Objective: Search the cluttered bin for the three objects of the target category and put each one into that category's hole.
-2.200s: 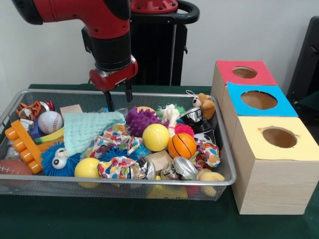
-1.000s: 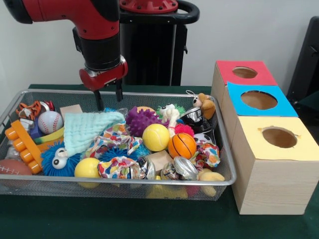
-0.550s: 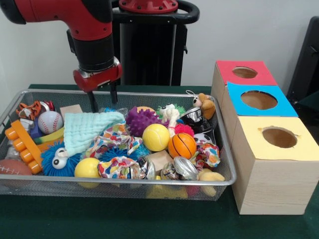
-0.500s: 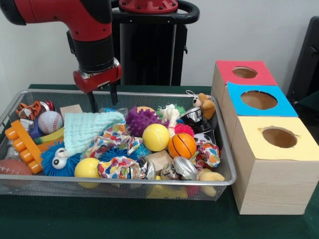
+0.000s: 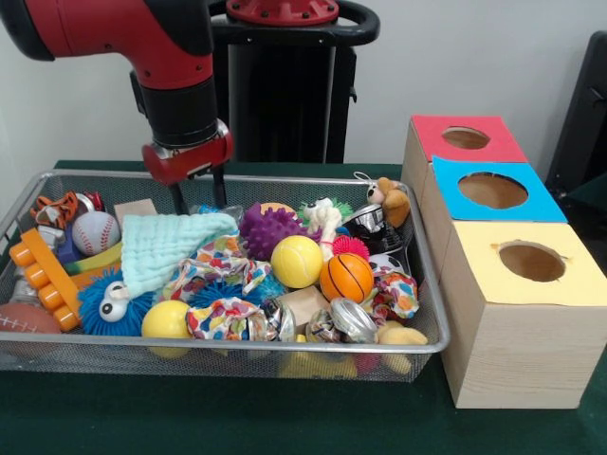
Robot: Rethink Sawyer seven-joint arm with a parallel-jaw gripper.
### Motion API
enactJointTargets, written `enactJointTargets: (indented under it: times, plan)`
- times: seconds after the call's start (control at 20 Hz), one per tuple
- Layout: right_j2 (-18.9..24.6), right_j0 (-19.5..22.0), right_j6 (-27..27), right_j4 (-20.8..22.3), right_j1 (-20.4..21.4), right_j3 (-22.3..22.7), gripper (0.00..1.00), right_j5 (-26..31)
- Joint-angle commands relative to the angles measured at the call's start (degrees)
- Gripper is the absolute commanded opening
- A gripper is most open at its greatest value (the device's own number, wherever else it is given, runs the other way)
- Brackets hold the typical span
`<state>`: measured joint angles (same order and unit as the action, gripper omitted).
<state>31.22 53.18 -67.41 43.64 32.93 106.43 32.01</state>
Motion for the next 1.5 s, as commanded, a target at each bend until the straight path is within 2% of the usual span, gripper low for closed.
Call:
enactJointTargets:
  times: [0.05, 0.85, 1.5]
  plan:
    - [-3.66, -2.23, -6.16, 3.77, -2.77, 0.67, 1.00, -5.81]
    - [-7.95, -5.92, -6.62, 2.99, -5.80, -0.54, 1.00, -10.91]
    - [-7.98, -6.67, -3.65, 1.69, -7.06, -1.72, 1.00, -9.29]
